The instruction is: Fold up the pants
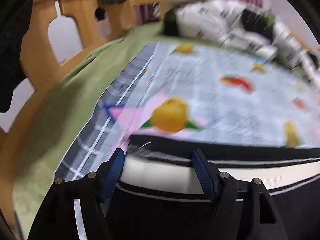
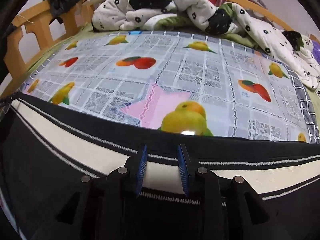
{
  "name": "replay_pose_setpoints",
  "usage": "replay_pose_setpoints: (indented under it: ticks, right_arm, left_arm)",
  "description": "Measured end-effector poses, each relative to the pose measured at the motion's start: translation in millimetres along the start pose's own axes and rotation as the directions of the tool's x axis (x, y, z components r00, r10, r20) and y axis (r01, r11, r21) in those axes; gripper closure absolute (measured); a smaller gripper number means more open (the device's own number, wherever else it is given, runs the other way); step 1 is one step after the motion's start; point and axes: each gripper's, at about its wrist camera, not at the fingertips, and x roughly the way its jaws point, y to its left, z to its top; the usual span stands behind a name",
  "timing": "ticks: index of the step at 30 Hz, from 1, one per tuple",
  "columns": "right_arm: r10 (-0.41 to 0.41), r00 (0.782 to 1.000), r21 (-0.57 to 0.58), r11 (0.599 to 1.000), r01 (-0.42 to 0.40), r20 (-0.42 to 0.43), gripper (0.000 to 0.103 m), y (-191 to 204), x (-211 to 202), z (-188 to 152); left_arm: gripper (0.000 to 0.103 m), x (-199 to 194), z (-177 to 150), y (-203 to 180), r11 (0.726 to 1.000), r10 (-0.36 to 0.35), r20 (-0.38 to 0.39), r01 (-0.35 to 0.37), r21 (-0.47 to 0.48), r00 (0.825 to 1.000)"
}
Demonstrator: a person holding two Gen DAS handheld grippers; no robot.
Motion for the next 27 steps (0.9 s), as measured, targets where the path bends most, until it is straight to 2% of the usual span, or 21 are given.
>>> replay_pose_setpoints:
  ticks: [1,4,6,10,12,14,16,19,22,24,26,27]
  right_arm:
    - [-0.005,1.000,0.012,1.000,0.005,0.001,0.071,0.3,0.2,0.5]
    - [-0.002,1.000,0.058,0.998,0.002,0.001,0.068,-2.7,-0.9,-0.2]
    - [-0.004,1.000,0.068,0.998,0.004,-0.005,0.067,-3.0,-0.7,-0.1]
    - [-0.033,0.999,0.105,0.994,0.035,-0.022,0.065,-0.2,-7.2,0.4]
    - [-0.014,0.999,0.141,0.990,0.018,-0.031,0.064,0.3,-14.7,-1.9]
    - [0.004,1.000,0.169,0.986,0.000,-0.028,0.064,1.6,-23.7,-4.4]
    - [0.006,1.000,0.194,0.981,-0.006,-0.001,0.064,4.5,-37.1,-6.5]
    - [-0.009,0.999,0.221,0.975,-0.002,0.049,0.064,12.8,-60.9,-8.6]
    - [0.014,0.997,0.239,0.971,-0.031,0.074,0.064,22.0,-80.9,-13.0]
    - [0.050,0.996,0.247,0.967,-0.066,0.069,0.064,27.5,-91.5,-17.2]
    - [0.063,0.995,0.244,0.967,-0.079,0.075,0.063,32.6,-102.0,-24.2]
    - [0.053,0.996,0.238,0.969,-0.071,0.078,0.062,36.6,-107.9,-28.9]
  left_arm:
    - [0.033,5.0,-0.4,3.7,1.000,-0.014,-0.025,0.013,-0.019,1.000]
    - [0.034,0.4,-0.1,23.1,0.988,-0.091,-0.035,0.086,-0.131,0.995]
    - [0.035,-5.9,-2.1,29.4,0.981,-0.120,-0.019,0.116,-0.157,0.993]
    - [0.036,-31.8,-16.8,23.3,0.978,-0.147,0.033,0.151,-0.143,0.989]
    - [0.036,-50.2,-27.0,19.1,0.972,-0.188,0.057,0.194,-0.135,0.981]
    - [0.037,-71.4,-42.3,16.6,0.954,-0.249,0.063,0.256,-0.153,0.966]
    - [0.037,-92.9,-66.0,13.5,0.918,-0.339,0.076,0.347,-0.191,0.938]
    - [0.036,-119.1,-100.9,4.8,0.879,-0.429,0.079,0.436,-0.193,0.900]
    - [0.036,-138.0,-140.0,5.4,0.879,-0.430,0.095,0.440,-0.183,0.898]
    - [0.036,-139.7,-166.4,20.4,0.872,-0.407,0.095,0.417,-0.257,0.909]
    - [0.037,-135.2,-189.9,40.0,0.847,-0.399,0.075,0.399,-0.352,0.914]
    - [0.037,-131.1,-198.2,51.8,0.820,-0.418,0.082,0.415,-0.395,0.905]
